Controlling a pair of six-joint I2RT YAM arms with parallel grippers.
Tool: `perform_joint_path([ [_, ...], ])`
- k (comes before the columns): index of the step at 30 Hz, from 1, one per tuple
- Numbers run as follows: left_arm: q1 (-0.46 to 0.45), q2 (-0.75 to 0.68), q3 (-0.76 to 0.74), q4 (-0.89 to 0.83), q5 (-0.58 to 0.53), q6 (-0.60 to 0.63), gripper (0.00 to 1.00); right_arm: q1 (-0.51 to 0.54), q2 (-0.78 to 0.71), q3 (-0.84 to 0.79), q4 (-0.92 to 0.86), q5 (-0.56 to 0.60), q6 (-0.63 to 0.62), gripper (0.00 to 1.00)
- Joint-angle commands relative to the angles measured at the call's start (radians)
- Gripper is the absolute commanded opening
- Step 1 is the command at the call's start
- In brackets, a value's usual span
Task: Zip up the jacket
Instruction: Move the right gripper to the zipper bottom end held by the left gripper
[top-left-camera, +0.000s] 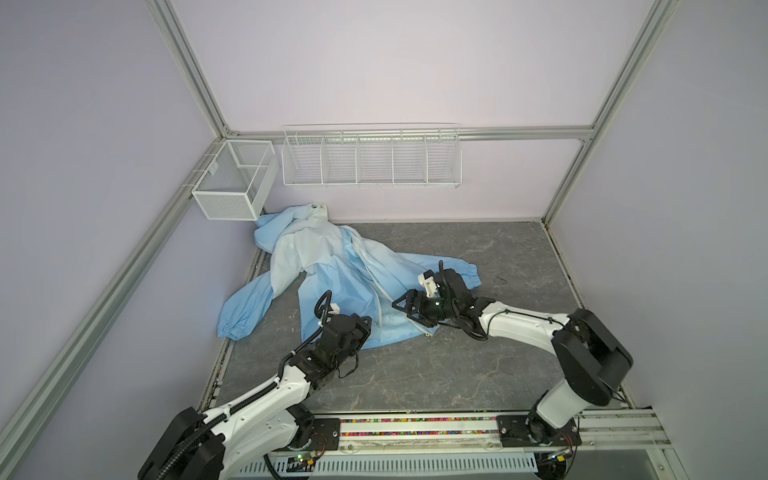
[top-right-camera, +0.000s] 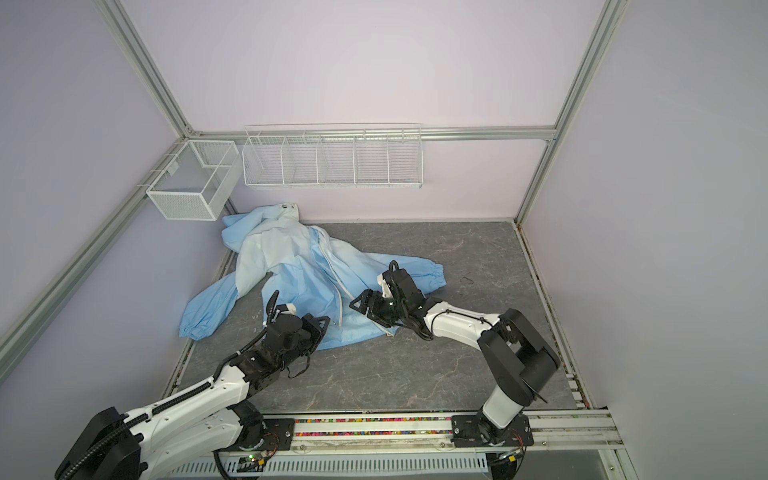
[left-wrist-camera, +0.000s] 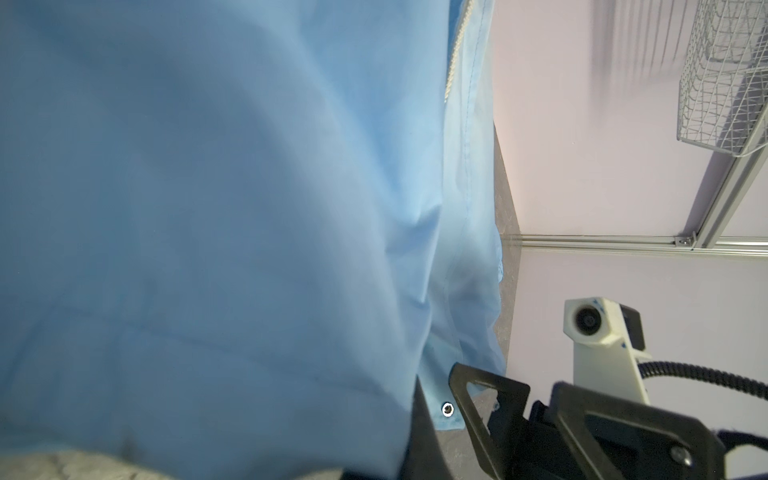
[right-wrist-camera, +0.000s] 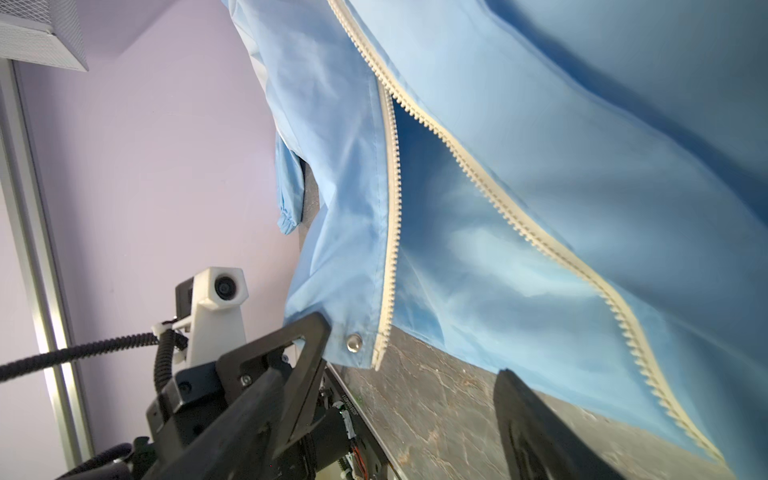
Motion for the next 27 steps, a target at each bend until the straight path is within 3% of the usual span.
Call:
perform_joint_path([
  [1,0.004,-0.062,-0.035,-0.035,-0.015,-0.034,0.0,0.023,0.064,0.043,0.176,-0.041,0.13,0.76],
  [15,0.004,-0.126,-0.057,-0.021,0.007,-0.046,0.0,0.083,0.22,0.046,0.379,-0.04,0.251,0.66],
  [23,0.004,-0.145,-0.063,-0.025,0.014,-0.059,0.0,0.103,0.281,0.018,0.535,-0.035,0.332,0.51],
  [27,0.004,-0.164,-0.065,-0.041,0.01,-0.06,0.0,0.103,0.275,0.014,0.525,-0.034,0.326,0.55],
])
